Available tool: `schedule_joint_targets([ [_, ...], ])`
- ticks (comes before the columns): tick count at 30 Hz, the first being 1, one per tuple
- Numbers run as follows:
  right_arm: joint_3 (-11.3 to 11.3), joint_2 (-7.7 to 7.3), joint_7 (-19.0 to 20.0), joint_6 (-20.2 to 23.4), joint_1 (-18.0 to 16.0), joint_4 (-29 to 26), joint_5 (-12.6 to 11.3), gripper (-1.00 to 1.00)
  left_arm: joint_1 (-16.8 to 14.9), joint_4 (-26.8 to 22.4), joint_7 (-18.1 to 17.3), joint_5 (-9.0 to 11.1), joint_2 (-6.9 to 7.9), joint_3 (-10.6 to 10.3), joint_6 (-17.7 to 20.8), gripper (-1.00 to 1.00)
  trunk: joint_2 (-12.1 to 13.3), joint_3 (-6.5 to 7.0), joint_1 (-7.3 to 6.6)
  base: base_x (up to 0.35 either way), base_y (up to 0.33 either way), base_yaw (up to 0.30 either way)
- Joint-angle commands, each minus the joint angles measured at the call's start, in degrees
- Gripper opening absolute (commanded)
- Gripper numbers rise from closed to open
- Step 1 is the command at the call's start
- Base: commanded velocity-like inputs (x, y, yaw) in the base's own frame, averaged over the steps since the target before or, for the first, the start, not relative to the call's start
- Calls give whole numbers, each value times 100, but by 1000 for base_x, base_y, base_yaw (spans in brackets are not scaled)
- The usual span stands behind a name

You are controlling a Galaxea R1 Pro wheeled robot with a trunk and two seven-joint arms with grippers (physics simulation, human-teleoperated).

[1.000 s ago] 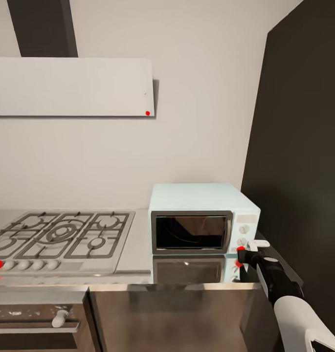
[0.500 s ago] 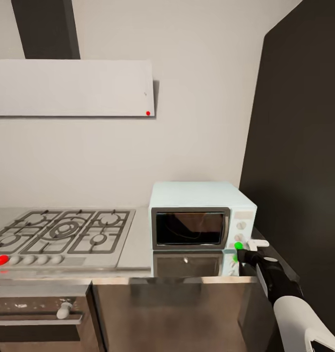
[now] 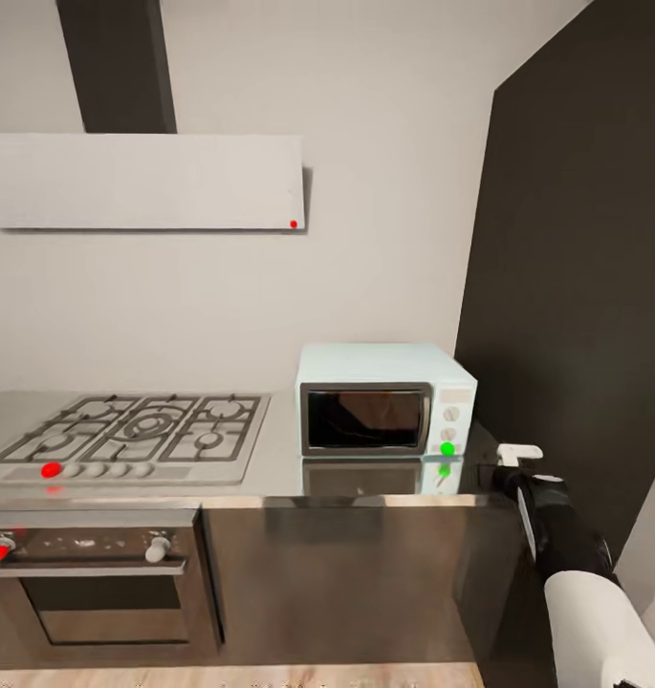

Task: In the kitchen, take the popcorn bag from the countertop, put it into the microwave, and heat it until the popcorn is cooked so the cooked popcorn ends up inside the bag.

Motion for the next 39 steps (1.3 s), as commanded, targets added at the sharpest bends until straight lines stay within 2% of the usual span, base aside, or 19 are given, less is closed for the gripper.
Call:
schedule_joint_targets([
  [1, -4, 6, 134, 209, -13, -341, 60, -100, -4, 0, 22, 38, -2, -47, -14, 100, -6, -9, -3, -341, 0, 0],
  [2, 42, 20, 215, 393, -10, -704, 53, -100, -4, 0, 22, 38, -2, -45, -14, 100, -6, -9, -3, -341, 0, 0],
  [3, 193, 35, 297, 699, 105, -1128, 47, -100, -4, 0, 22, 38, -2, -44, -14, 100, -6, -9, -3, -341, 0, 0],
  [4, 267, 36, 317, 821, 251, -1207, 43, -100, -4, 0, 22, 38, -2, -44, -14, 100, -6, -9, -3, -341, 0, 0],
  [5, 314, 33, 328, 888, 472, -1122, 42, -100, -4, 0, 22, 38, -2, -43, -14, 100, -6, -9, -3, -341, 0, 0],
  [7, 338, -3, 319, 873, 861, -595, 53, -100, -4, 0, 22, 38, -2, -44, -14, 100, -6, -9, -3, -341, 0, 0],
  [8, 344, -44, 287, 768, 1141, 172, 73, -100, -4, 0, 22, 43, -2, -43, -14, 100, -6, -9, -3, -341, 0, 0],
  [9, 345, -57, 266, 519, 1233, 792, 131, -100, -4, 0, 22, 45, 1, -43, -11, 100, -6, -9, -3, -341, 0, 0],
  [10, 344, -64, 237, 116, 1281, 1507, 258, -100, -4, 0, 22, 46, 2, -43, -11, 100, -6, -9, -3, -341, 0, 0],
  [11, 346, -69, 119, -523, 1310, 2513, 473, -100, -4, 0, 22, 46, 5, -43, -8, 100, -6, -9, -3, -341, 0, 0],
  [13, 347, -71, -354, -1417, 1325, 3968, 655, -100, -4, 0, 22, 46, 12, -43, -3, 100, -6, -9, -3, -320, 0, 0],
  [14, 347, -74, -633, -1859, 1329, 4587, 686, -100, -4, 0, 22, 46, 14, -43, 0, 100, -6, -9, -3, -286, 0, 0],
  [16, 347, -66, -1032, -2625, 1509, 5171, 700, -100, -4, 1, 22, 40, 21, -43, 10, 100, -6, -9, -3, -171, 0, 0],
  [17, 341, -38, -1204, -3004, 2001, 5307, 692, -100, -4, 0, 22, 37, 25, -43, 16, 100, -6, -9, -3, -39, 0, 0],
  [19, 309, -15, -1274, -3322, 2444, 5355, 674, -100, -4, 0, 22, 9, 31, -43, 13, 100, -6, -9, -3, -18, 0, 0],
  [21, 294, 6, -1295, -3479, 2620, 5370, 534, -100, -4, 3, 34, -9, 70, -49, 19, 100, -6, -9, -3, -3, 0, 0],
  [25, 293, 6, -1295, -3505, 2658, 5373, 472, -100, -4, 5, 55, -15, 197, -52, 24, 100, -6, -9, -3, 0, 0, 0],
  [34, 289, -6, -1286, -3465, 2693, 5373, 473, -100, -4, 7, 50, -40, 213, -58, 42, 100, -6, -9, -3, 0, 0, 0],
  [39, 289, -38, -1276, -3289, 2693, 5373, 474, -100, -4, 8, 57, -148, 370, -85, 47, 100, -6, -23, -3, 0, 0, 51],
])
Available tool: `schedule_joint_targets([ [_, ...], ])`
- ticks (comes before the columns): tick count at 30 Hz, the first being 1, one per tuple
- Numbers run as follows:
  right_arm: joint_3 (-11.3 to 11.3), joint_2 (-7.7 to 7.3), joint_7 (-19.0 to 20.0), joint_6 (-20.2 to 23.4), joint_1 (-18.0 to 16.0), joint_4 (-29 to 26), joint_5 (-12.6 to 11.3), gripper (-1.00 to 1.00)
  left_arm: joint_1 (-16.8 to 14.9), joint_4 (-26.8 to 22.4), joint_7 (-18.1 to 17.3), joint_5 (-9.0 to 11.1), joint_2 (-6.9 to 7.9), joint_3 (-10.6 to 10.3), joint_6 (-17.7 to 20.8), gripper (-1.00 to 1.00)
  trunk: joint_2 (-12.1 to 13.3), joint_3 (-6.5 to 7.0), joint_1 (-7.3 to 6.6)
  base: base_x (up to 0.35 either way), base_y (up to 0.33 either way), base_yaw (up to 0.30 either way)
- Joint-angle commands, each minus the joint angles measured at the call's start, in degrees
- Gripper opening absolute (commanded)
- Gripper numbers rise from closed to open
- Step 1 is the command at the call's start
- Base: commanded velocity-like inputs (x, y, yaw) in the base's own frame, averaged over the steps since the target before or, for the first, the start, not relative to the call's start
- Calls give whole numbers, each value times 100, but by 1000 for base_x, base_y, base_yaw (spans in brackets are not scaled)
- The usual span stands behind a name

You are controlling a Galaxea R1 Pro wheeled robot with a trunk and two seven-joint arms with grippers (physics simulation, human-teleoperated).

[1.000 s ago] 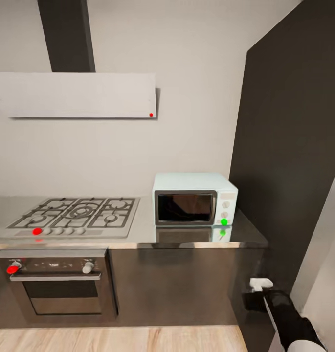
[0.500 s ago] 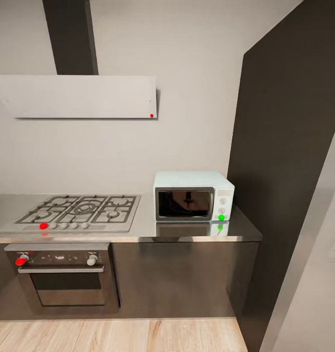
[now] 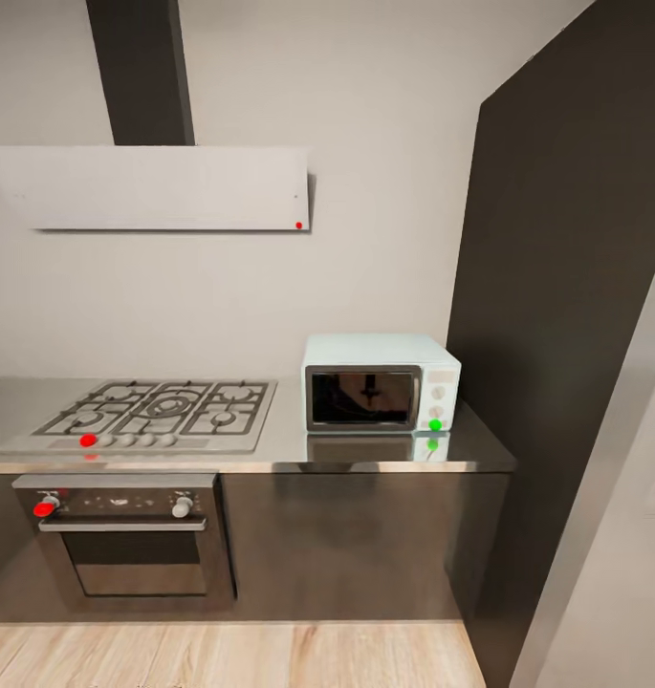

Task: In the kitchen, take the popcorn bag from the countertop, put it into the microwave, and heat it until the popcorn is cooked so the cooked popcorn ends up inside the bag.

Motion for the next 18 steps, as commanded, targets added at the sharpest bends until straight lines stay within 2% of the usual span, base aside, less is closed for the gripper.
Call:
schedule_joint_targets([
  [1, -50, -10, 10, -30, -7, 18, 41, -100, -4, 1, 22, 28, 13, -50, -13, 100, -6, -15, 1, 0, 0, 180],
  [6, -51, -12, 3, -28, -7, 18, 42, -100, -3, -2, 51, 7, 239, -50, 3, 100, -6, -50, 1, 0, 0, 196],
  [7, -50, -12, 3, -28, -7, 18, 42, -100, 0, -5, 149, 5, 250, -50, 4, 100, -6, -57, 1, 0, 0, 201],
  [9, -50, -12, 3, -28, -7, 18, 42, -100, -2, -7, 771, 11, 297, -50, -36, 100, -6, -71, 1, 0, 0, 201],
  [11, -52, -12, 3, -28, -7, 18, 42, -100, -4, -16, 897, -13, 331, -50, -69, 100, -6, -78, 1, 0, 0, 123],
  [12, -568, 110, -517, -212, 484, -34, 277, -100, -4, -34, 875, -40, 338, -42, -101, 100, -6, -78, 1, 0, 0, 0],
  [13, -81, 188, -580, -252, 485, -15, 523, -100, -4, -34, 875, -40, 338, -42, -101, 100, -6, -78, 1, 0, 0, 0],
  [15, 0, 195, -594, -268, 485, -18, 591, -100, -3, -34, 875, -40, 338, -42, -101, 100, -6, -78, 1, 0, 0, 0],
  [16, -74, 161, -594, -267, 485, -26, 554, -100, -3, -34, 875, -40, 338, -42, -101, 100, -6, -78, 1, 0, 0, 0],
  [17, -433, 101, -595, -267, 484, -36, 269, -100, -4, -34, 875, -40, 338, -42, -101, 100, -6, -78, 1, 0, 0, 0],
  [18, -556, 87, -595, -268, 483, -40, 161, -100, -4, -34, 875, -40, 338, -42, -101, 100, -6, -78, 1, 0, 0, 0],
])
